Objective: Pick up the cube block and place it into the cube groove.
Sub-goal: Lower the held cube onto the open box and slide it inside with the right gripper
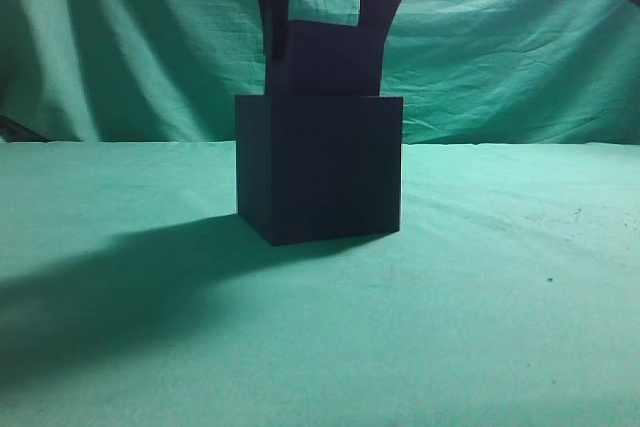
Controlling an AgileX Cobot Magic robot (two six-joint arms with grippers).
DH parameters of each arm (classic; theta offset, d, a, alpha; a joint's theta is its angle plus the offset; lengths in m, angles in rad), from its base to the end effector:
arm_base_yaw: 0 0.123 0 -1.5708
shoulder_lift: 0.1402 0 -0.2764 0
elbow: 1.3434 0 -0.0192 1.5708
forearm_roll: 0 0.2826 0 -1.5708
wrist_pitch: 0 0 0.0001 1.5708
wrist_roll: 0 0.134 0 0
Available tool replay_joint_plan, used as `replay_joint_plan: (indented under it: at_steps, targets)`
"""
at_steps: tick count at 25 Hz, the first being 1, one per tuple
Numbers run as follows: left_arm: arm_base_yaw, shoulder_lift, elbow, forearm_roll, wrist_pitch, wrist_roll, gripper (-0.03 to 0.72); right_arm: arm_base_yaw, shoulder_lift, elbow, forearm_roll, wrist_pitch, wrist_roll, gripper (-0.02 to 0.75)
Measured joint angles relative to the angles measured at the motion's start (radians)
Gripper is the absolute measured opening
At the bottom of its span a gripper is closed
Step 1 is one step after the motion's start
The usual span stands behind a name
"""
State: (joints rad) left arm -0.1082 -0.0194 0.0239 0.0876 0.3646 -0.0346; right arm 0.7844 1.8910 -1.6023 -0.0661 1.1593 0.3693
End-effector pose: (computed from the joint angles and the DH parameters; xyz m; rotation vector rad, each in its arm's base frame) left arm 0.1340 -0.0103 0.1616 0.1221 1.8473 -0.0136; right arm 0.3111 0.2990 0.2021 -0.6325 2.8608 0.0905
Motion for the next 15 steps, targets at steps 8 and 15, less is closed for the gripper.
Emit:
replay_joint_plan:
  at_steps: [8,15]
  targets:
    - [0.000,0.000,0.000,0.000,0.000,0.000,0.000,0.000,0.002,0.000,0.000,-0.014,-0.008,0.416]
    - [0.000,0.000,0.000,0.000,0.000,0.000,0.000,0.000,0.002,0.000,0.000,-0.026,-0.018,0.544]
